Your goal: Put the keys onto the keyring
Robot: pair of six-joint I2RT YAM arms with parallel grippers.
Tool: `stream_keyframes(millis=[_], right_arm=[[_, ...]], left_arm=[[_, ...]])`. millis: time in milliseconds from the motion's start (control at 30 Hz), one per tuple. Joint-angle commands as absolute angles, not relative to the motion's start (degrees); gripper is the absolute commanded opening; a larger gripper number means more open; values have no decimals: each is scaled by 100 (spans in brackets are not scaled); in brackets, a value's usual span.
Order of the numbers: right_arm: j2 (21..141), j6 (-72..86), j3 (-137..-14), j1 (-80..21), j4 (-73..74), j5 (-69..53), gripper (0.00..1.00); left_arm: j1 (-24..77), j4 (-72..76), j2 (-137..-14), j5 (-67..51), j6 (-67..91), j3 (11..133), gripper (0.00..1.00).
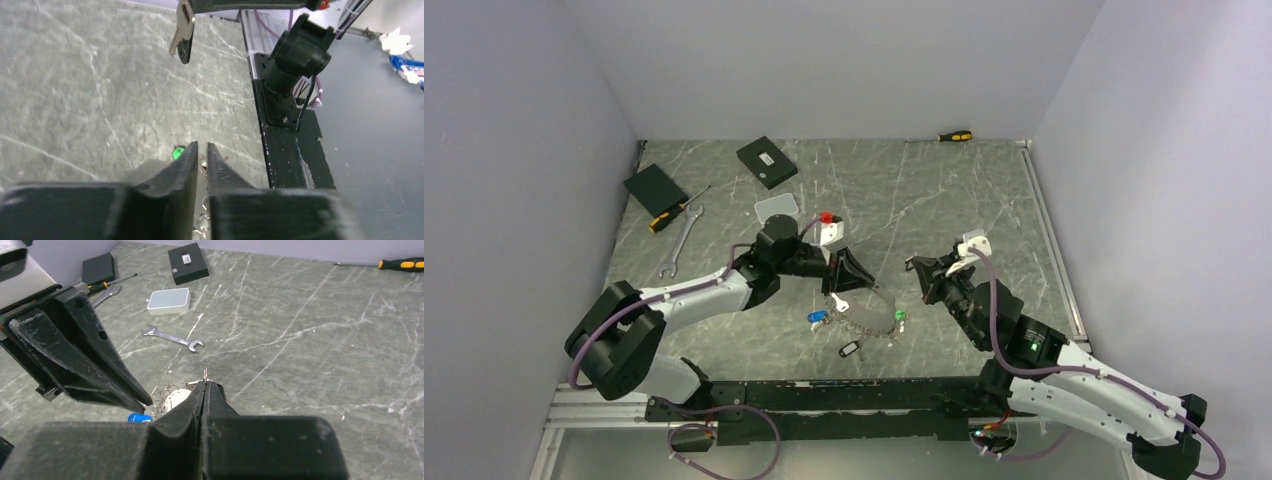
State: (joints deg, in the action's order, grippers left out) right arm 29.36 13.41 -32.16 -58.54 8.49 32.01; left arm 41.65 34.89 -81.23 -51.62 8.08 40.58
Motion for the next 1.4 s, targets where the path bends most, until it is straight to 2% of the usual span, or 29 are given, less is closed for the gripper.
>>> stream_keyframes(millis=[0, 67, 200, 333, 367, 400, 433, 533, 700, 767, 833, 1000, 1067, 1133, 1367], right_arm=[[3077, 1384, -3548, -5854, 781, 3544, 0], [3123, 1471, -3602, -5854, 917, 3775, 0], [3074, 1520, -3632, -5854, 1059, 4090, 0], [2962, 1482, -3621, -5849, 1083, 4258, 0], [2932, 1477, -3613, -5853, 1082, 4267, 0], [2913, 1477, -3597, -5853, 1071, 4271, 0], [2912, 1481, -3583, -5854, 1062, 4271, 0], [2934, 1509, -3614, -5854, 1072, 4267, 0], [2941, 1453, -3665, -5854, 1067, 4310, 0], [2915, 1369, -3668, -5854, 1010, 4339, 0], [2887, 1291, -3693, -5854, 976, 4346, 0], [2856, 1256, -3696, -5854, 1051, 4172, 0], [2807, 1404, -3714, -5854, 1218, 4147, 0], [2707, 1549, -3654, -5854, 1322, 4132, 0], [2507, 1757, -3577, -5854, 1578, 4146, 0]], left_arm=[[4583, 1374, -8033, -4199, -513, 4673, 25], [4838, 1018, -8069, -3608, -773, 4712, 37], [5084, 924, -8212, -2726, -214, 4770, 58], [5200, 1030, -8194, -1577, 325, 4599, 73], [5195, 991, -8240, -1233, 449, 4567, 80], [5197, 1031, -8319, -975, 565, 4520, 96], [5200, 1164, -8455, -735, 665, 4447, 99], [5155, 1141, -8788, -642, 875, 4514, 100], [4714, 1569, -8995, -1177, 2050, 4491, 99], [4329, 1153, -9286, -1733, 2259, 4825, 99], [4078, 386, -9432, -2214, 2006, 5262, 91], [4660, -429, -9149, -1832, 1079, 5400, 87], [4837, -746, -9160, -1776, 1056, 5481, 77], [4939, -760, -9096, -2043, 1075, 5386, 73], [5713, -661, -8749, -2288, 259, 5129, 71]])
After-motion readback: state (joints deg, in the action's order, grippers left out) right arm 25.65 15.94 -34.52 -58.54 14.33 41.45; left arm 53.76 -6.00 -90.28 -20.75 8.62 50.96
